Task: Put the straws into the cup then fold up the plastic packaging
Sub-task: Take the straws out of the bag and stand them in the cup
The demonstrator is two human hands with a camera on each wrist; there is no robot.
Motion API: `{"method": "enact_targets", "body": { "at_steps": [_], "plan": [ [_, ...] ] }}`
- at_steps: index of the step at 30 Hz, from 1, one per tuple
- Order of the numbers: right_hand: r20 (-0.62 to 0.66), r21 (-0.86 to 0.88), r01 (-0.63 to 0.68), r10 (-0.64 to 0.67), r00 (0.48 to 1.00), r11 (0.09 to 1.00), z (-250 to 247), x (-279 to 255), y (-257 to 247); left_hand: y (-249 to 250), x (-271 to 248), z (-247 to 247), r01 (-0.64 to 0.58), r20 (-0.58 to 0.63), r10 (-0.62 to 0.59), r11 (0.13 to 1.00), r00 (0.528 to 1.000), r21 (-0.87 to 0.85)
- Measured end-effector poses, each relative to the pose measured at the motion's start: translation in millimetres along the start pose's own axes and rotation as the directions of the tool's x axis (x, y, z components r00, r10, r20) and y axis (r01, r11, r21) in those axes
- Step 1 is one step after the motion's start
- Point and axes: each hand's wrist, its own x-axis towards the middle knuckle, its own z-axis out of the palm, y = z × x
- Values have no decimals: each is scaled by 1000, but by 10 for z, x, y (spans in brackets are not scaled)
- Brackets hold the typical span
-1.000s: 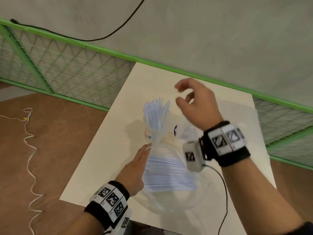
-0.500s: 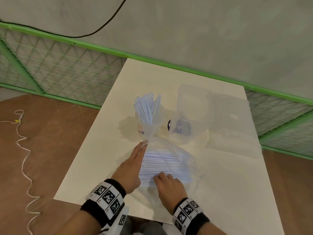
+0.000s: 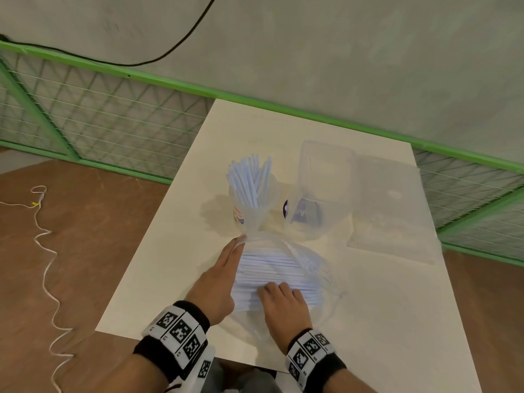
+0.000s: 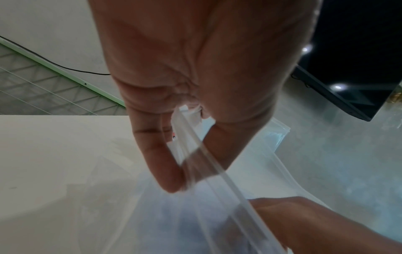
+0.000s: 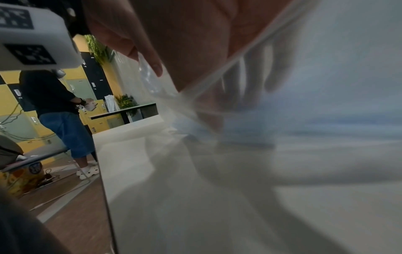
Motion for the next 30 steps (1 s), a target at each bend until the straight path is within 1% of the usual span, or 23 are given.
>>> {"method": "enact_targets", "body": {
  "at_steps": [7, 13, 30],
  "plan": [
    [-1, -57, 11, -11, 1000, 998, 10, 34, -13, -13, -10, -16, -7, -10, 7, 1000, 1000, -11],
    [-29, -24, 3, -4, 1000, 1000, 30, 50, -28, -20, -4, -28, -16, -16, 16, 1000, 1000, -1],
    [-47, -47, -8, 6, 999, 999, 51, 98, -48, -25, 10, -49, -10, -15, 10, 1000, 1000, 8]
  ]
}}
